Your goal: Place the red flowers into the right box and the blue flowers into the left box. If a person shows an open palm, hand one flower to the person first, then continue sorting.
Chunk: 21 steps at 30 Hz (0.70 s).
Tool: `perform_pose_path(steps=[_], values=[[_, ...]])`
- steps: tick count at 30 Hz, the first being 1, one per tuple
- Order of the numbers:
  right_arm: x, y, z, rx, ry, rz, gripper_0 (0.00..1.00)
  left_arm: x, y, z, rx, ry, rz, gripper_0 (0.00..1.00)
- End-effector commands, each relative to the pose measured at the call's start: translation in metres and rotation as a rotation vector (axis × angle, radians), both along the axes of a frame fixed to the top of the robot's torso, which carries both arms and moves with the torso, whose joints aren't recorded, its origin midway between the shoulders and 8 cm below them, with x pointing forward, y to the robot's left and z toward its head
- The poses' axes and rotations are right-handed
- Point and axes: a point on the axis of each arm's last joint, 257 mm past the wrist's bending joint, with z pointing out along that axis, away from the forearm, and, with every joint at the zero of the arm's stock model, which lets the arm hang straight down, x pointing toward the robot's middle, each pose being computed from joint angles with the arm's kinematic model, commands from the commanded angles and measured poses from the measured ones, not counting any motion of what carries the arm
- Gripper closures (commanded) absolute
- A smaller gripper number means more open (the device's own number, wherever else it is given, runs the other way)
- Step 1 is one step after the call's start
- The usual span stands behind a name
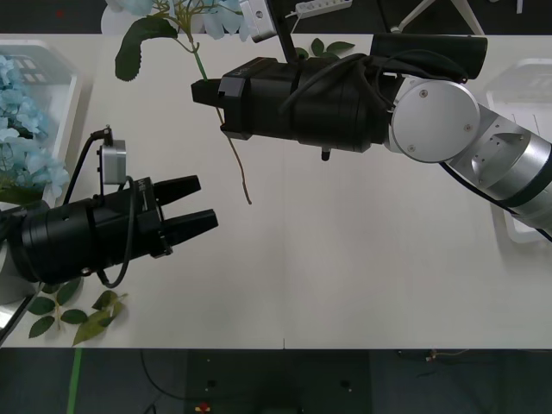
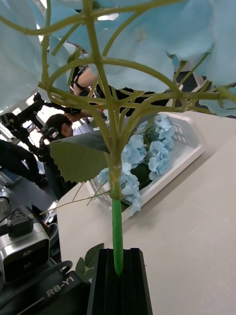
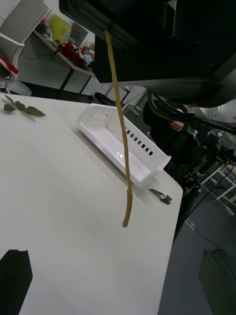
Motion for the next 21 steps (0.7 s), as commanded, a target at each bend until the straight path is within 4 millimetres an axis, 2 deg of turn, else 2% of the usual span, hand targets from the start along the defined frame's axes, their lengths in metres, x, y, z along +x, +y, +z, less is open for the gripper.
perform_pose_path(steps=[1, 7, 14, 21], values=[[-0.008, 0.011, 0.008, 0.018, -0.041, 0.020, 1.00, 0.020, -0.033, 0.036, -0.109, 0.038, 0.004, 0.00], [-0.005, 0.010, 0.006, 0.016, -0.040, 0.014, 1.00, 0.041, -0.060, 0.043, -0.105, 0.064, 0.012, 0.00], [0.002, 0.007, 0.003, 0.012, -0.033, -0.002, 1.00, 0.060, -0.082, 0.047, -0.103, 0.074, 0.049, 0.00], [0.005, 0.006, 0.003, 0.015, -0.034, -0.009, 1.00, 0.067, -0.106, 0.036, -0.114, 0.119, 0.045, 0.00]])
